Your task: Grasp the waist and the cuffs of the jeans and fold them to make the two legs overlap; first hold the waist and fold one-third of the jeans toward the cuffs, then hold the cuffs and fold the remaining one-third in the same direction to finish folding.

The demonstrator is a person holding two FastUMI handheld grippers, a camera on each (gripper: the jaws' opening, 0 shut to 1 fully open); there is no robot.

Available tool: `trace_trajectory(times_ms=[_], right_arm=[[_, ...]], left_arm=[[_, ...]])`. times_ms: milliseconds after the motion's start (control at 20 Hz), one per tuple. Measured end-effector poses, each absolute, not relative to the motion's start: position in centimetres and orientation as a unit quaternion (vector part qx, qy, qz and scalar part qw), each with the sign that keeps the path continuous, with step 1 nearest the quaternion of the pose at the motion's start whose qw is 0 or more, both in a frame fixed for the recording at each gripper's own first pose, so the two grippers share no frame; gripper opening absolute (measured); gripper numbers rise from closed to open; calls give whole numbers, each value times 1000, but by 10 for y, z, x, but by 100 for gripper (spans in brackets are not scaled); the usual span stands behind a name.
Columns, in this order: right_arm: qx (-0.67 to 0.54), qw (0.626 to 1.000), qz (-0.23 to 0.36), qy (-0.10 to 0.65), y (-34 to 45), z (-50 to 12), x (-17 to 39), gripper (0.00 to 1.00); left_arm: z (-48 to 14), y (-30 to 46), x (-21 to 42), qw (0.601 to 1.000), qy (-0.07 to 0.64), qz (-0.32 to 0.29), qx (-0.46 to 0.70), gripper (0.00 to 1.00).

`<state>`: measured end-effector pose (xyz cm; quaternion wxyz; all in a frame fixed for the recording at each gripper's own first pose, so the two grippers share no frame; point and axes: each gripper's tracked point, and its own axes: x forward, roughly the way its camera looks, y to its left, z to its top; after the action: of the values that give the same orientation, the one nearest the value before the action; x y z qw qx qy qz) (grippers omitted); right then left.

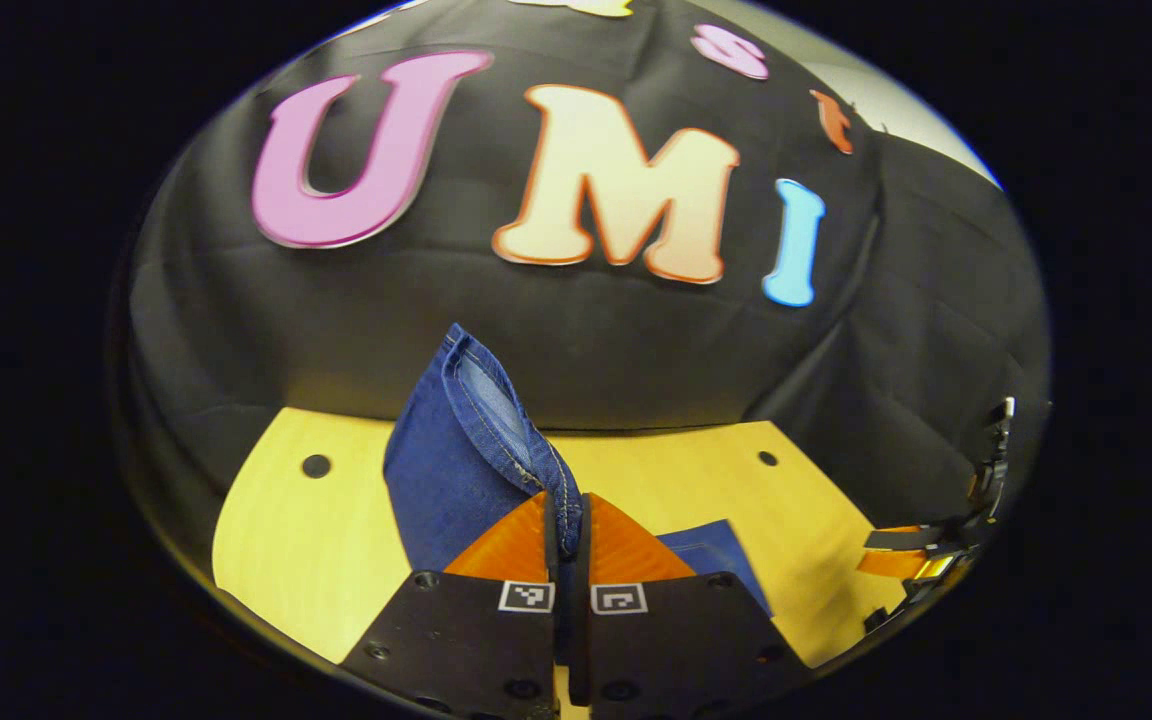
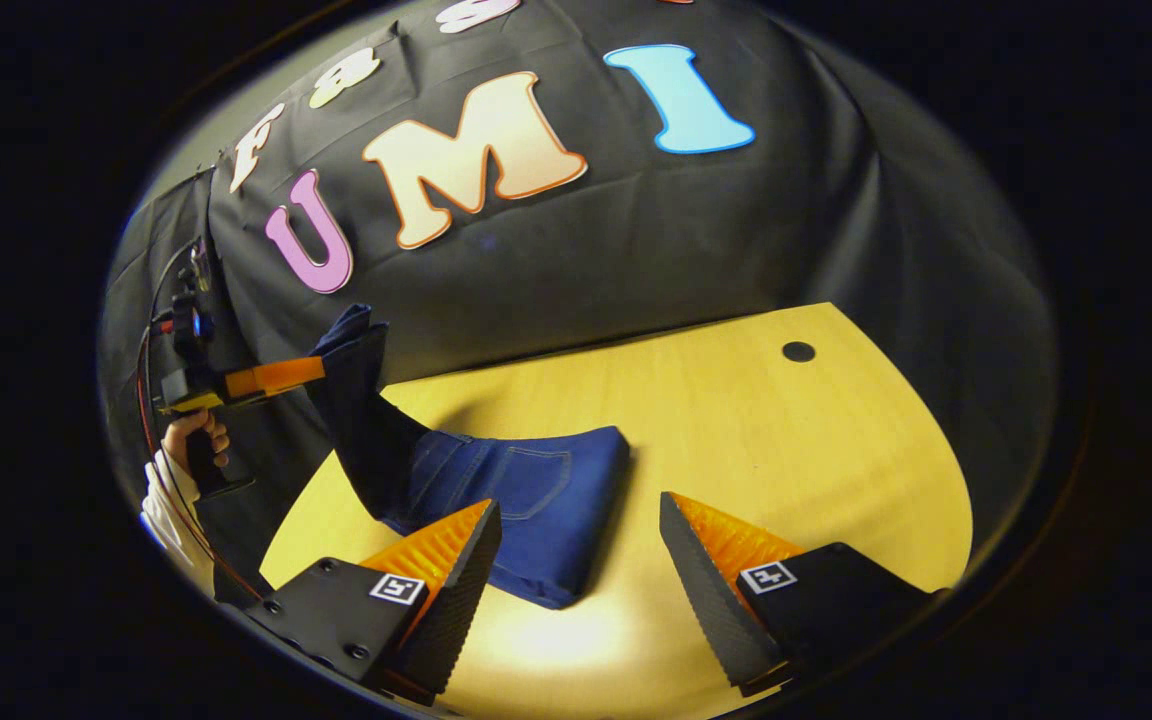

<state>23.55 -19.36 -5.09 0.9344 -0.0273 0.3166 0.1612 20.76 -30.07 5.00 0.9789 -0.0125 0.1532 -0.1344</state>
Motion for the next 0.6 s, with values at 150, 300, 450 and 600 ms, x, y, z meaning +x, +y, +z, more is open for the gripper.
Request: trace_trajectory(times_ms=[150,300,450,600], right_arm=[[-25,936,153,316,-221,-51,236,94],[-23,935,147,322,-241,-56,231,98],[-23,934,144,326,-254,-62,227,98],[-23,931,142,335,-263,-70,217,94]], left_arm=[[18,-382,195,968,167,-184,36,0],[-57,-434,177,946,225,-215,95,0],[-144,-445,172,928,277,-197,152,0],[-180,-437,167,927,292,-164,171,0]])
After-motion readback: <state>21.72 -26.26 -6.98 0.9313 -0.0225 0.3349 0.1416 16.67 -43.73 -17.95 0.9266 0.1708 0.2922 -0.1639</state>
